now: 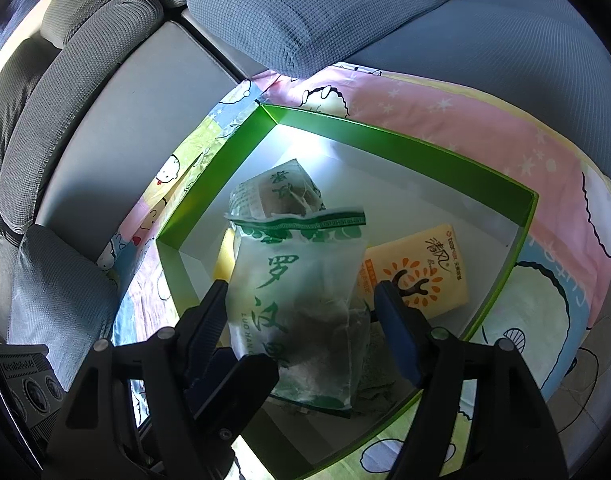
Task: Organize objects
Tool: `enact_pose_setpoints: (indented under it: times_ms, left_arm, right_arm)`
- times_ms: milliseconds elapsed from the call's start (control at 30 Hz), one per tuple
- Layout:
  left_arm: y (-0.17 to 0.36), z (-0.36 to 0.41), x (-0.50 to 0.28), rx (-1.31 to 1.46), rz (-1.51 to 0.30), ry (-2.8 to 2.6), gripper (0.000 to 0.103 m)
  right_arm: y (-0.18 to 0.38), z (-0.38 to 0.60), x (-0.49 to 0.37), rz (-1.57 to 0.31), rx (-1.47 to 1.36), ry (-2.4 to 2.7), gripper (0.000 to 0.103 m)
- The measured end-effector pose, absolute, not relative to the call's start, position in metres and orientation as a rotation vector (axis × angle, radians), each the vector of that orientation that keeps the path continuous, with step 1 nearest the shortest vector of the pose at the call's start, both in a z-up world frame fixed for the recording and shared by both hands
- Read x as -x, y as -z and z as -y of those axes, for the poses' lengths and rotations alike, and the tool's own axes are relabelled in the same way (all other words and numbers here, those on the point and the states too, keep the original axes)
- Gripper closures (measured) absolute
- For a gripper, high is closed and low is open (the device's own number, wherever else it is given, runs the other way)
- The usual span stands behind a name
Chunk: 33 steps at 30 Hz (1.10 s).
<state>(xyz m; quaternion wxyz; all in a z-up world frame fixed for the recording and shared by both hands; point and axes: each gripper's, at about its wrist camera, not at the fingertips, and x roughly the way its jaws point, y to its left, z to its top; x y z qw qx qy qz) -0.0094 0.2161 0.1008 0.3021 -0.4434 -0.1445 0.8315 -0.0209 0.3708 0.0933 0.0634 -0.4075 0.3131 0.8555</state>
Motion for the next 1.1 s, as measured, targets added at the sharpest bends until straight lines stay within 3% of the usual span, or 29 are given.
enact_pose_setpoints:
  times_ms: [233,367,767,967,1033,1100]
  left_arm:
    - [-0.115,-0.212,0.001,1.12,0.381,-2.216,0.054]
    - [-0.126,-0.209,-0.006,1.075,0.348,-2.263,0.042]
    - [-0.15,-0.2,-0.019,0.971,0.268,-2.352,0.037]
    - [-0.161,-0.195,-0.028,0.921,0.204,-2.413,0.036]
    - [-0.165,-0.193,-0.031,0.894,0.185,-2.437,0.022]
    - [-0.169,-0.19,-0.034,0.867,0.17,-2.465,0.019]
  right_arm:
    - [-0.11,-0.366,0.01,-0.906,1.166,-2.642,0.028]
    - [-0.121,-0.364,0.003,-0.893,1.113,-2.682,0.027]
    - [-0.144,-0.359,-0.013,-0.814,1.0,-2.716,0.026]
    - [-0.155,-0.353,-0.02,-0.755,0.958,-2.735,0.02]
    - [-0.159,-0.35,-0.023,-0.743,0.943,-2.744,0.019]
    - [-0.164,-0.347,-0.027,-0.723,0.919,-2.76,0.015]
